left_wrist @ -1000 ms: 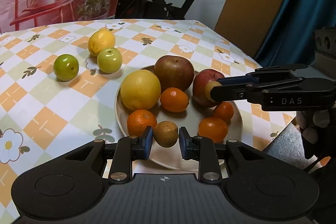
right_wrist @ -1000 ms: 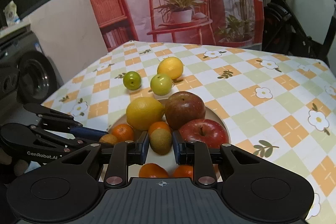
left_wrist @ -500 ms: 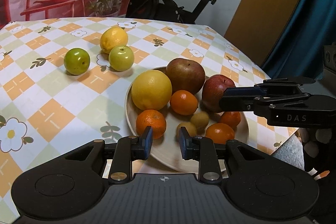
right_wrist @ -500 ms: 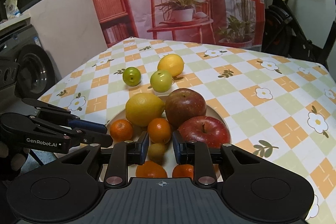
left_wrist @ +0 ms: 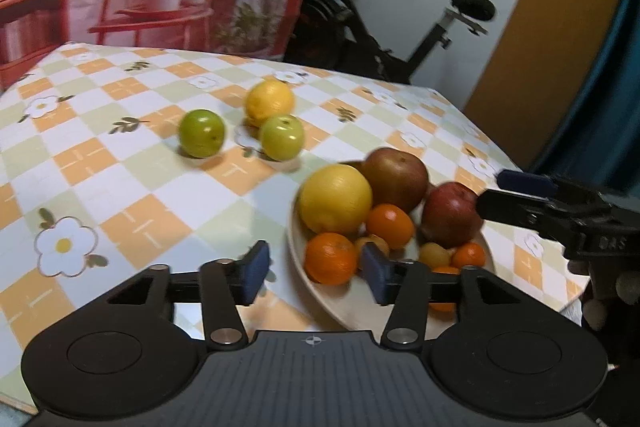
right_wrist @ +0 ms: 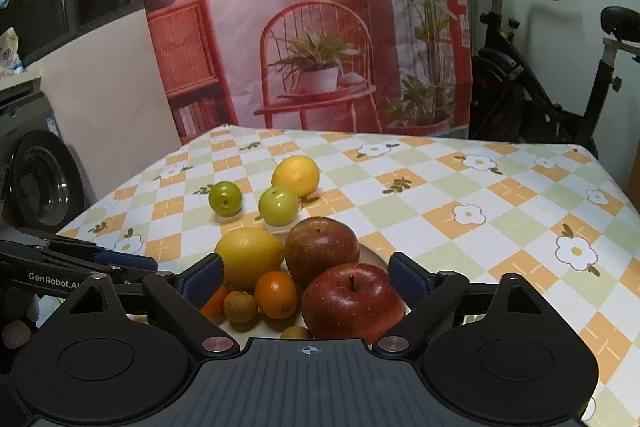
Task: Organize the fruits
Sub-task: 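Move both grippers back toward the green apples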
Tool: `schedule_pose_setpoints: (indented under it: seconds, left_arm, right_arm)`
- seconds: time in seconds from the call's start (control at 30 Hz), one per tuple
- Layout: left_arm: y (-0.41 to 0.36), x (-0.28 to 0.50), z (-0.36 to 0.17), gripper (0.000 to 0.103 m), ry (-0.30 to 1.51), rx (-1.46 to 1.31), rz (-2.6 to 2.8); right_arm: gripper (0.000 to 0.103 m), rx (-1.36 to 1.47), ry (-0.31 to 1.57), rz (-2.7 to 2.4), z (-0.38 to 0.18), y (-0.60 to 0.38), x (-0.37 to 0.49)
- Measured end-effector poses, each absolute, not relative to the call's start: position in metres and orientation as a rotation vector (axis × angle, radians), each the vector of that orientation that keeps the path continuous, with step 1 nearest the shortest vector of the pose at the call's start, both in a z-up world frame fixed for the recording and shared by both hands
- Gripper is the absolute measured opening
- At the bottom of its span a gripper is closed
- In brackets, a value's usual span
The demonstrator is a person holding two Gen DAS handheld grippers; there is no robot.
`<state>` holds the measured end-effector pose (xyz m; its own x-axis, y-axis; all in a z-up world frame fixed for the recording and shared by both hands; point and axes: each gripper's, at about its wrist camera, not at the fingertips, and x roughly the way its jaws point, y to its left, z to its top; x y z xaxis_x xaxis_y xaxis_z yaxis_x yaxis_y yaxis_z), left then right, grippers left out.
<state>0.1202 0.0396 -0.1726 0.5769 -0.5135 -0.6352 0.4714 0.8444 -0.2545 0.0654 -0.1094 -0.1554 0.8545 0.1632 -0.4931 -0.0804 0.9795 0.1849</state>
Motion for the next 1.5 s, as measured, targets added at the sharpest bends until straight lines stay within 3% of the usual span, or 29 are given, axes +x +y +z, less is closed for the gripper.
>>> schedule_pose_setpoints:
  seconds: [0.17,0.7,1.1,1.5]
  left_arm:
    - [0.041,0.119,-0.170,0.064,0.751,-0.049,-0.551]
    - [0.057,0.131,-0.140,0.068,0.630,0.004,-0.442]
    - [0.078,0.173,-0.102,0.068,0.561,0.020,-0.337]
    - [0.096,0.205,-0.106,0.067,0.602,0.052,-0.281]
  right_arm:
    - [0.103,0.165,0.493,0.095,-0.156,-0.111,0.063]
    - [0.103,0.266,0.413,0.000,-0.144,-0.146,0.075]
    - [0.103,0.287,0.503,0.187,-0.122,-0.142,0.132]
    - [0.101,0.170,0.608,0.247,-0.131,-0.114,0.182]
